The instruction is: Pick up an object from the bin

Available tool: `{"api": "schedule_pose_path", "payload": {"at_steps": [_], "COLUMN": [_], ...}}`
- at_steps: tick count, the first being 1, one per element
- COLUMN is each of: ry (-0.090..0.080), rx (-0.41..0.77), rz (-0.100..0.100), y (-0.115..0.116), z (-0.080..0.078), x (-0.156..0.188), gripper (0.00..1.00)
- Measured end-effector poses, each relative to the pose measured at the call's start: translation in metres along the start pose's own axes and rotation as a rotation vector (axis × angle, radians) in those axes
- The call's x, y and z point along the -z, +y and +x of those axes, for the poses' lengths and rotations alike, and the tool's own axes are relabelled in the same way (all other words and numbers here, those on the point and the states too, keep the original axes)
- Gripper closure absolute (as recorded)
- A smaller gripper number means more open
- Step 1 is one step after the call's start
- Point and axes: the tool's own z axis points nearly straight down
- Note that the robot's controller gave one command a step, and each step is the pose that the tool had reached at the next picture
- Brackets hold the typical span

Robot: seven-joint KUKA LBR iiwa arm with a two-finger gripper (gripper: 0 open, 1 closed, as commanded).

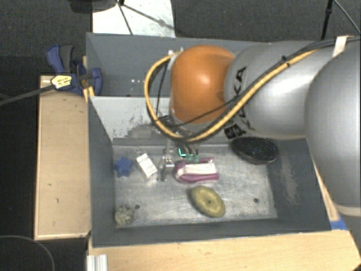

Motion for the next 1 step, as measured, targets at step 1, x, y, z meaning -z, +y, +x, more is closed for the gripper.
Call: {"api": "schedule_pose_path", "payload": {"at_steps": [1], "ry": [-0.004], "rx": [0.083], "rz": [0.0], "y": [-0.0013], "z": [-0.0046], "x": [-0.1083], "gripper": [0.0]}}
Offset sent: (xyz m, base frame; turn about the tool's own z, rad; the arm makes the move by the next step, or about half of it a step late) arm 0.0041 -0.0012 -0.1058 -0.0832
